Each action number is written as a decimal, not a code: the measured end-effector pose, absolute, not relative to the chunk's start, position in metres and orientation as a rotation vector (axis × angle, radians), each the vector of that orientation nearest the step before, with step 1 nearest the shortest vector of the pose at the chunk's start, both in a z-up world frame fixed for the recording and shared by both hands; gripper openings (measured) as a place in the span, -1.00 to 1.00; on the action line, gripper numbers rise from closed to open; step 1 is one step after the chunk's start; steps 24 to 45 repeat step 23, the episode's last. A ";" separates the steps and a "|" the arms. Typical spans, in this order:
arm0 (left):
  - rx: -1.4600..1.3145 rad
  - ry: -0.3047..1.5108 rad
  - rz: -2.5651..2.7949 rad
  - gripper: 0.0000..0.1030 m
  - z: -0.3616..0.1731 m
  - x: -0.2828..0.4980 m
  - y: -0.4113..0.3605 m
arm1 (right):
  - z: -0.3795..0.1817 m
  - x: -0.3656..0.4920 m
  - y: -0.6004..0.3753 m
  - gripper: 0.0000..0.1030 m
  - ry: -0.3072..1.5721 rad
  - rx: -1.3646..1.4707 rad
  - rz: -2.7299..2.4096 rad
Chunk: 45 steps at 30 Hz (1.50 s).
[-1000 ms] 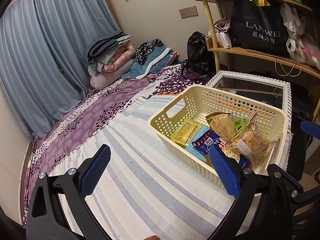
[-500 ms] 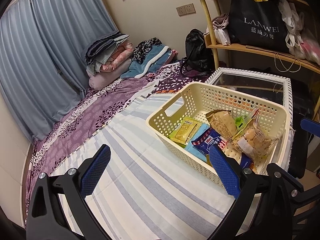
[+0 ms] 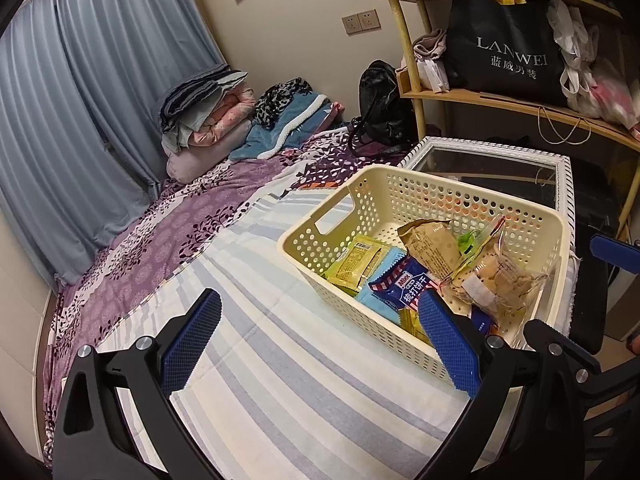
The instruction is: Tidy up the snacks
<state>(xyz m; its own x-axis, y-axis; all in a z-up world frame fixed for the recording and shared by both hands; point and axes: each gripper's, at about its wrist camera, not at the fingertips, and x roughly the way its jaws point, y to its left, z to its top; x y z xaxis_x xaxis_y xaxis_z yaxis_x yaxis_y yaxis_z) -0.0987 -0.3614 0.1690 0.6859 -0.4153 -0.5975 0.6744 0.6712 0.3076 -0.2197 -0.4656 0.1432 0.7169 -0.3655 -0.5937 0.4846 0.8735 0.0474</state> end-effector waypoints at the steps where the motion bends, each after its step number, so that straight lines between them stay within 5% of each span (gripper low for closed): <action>1: 0.546 0.517 -0.646 0.94 0.169 -0.099 -0.362 | 0.143 -0.220 -0.466 0.90 0.610 0.205 -0.474; 45: 0.558 0.548 -0.643 0.94 0.167 -0.099 -0.360 | 0.148 -0.224 -0.464 0.90 0.604 0.201 -0.479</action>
